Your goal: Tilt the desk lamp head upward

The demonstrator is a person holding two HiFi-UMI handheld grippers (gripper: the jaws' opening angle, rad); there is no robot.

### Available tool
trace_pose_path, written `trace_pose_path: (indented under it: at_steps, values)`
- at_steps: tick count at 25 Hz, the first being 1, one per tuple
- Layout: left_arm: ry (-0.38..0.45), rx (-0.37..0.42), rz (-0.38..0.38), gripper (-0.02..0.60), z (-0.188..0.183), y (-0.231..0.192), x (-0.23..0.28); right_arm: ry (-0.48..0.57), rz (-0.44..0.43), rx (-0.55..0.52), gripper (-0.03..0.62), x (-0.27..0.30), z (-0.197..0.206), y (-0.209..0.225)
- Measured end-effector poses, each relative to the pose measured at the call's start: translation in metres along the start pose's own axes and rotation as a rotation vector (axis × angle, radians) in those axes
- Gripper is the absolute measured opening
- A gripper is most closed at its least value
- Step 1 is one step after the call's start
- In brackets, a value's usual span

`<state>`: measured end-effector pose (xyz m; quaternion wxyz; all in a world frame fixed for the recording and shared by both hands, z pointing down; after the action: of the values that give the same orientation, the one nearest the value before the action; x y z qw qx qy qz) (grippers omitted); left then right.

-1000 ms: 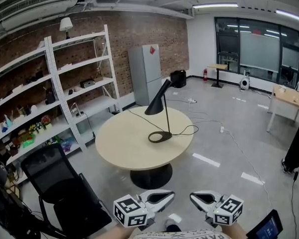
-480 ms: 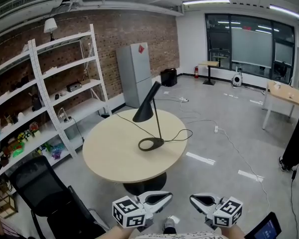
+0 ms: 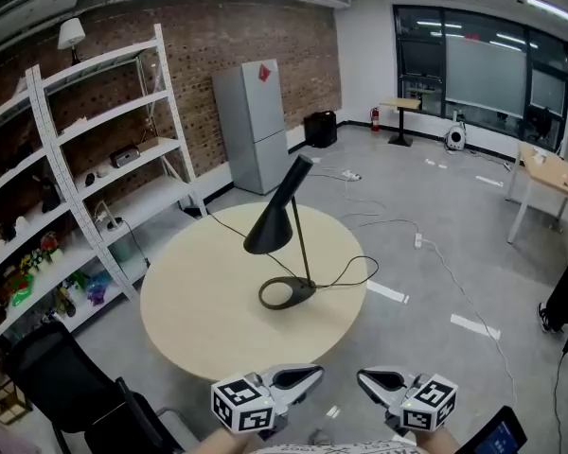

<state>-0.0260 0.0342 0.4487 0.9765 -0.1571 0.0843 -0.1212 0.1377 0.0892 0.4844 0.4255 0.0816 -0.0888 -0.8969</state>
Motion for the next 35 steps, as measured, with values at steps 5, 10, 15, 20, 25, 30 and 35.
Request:
trace_pose_path:
  at_steps: [5,10,15,20,25,30,35]
  values:
    - [0.068,-0.034,-0.06,-0.002,-0.026,-0.072,0.005,-0.047,-0.008,-0.006,0.005,0.052,-0.008,0.048]
    - [0.103,-0.029,-0.095,-0.002,-0.042,-0.124,0.016,-0.047,-0.05,-0.049,0.005,0.101,-0.023,0.084]
    - [0.12,-0.015,-0.104,-0.002,-0.055,-0.151,0.021,-0.039,-0.06,-0.066,0.005,0.126,-0.029,0.102]
    - [0.134,-0.013,-0.136,-0.002,-0.055,-0.164,0.016,-0.062,-0.073,-0.073,0.005,0.137,-0.024,0.112]
    - [0.135,-0.031,-0.181,-0.002,-0.046,-0.178,0.015,-0.071,-0.089,-0.052,0.005,0.15,-0.013,0.128]
    - [0.161,-0.03,-0.215,-0.002,-0.055,-0.196,0.015,-0.074,-0.125,-0.068,0.005,0.177,-0.014,0.143]
    - [0.161,-0.024,-0.254,-0.002,-0.061,-0.216,0.014,-0.072,-0.122,-0.066,0.005,0.204,-0.011,0.172]
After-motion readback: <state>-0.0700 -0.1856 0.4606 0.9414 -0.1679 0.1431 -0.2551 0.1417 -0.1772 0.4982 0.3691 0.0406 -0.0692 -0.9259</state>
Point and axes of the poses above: the fingertips, and each gripper's own axes: x forward along the fingers, y to its right, z out of its underside, the point moved 6 cm from there along -x, backward along the fingers, and after that the axes turned 15 degrees about y, right-handed, at the moved point
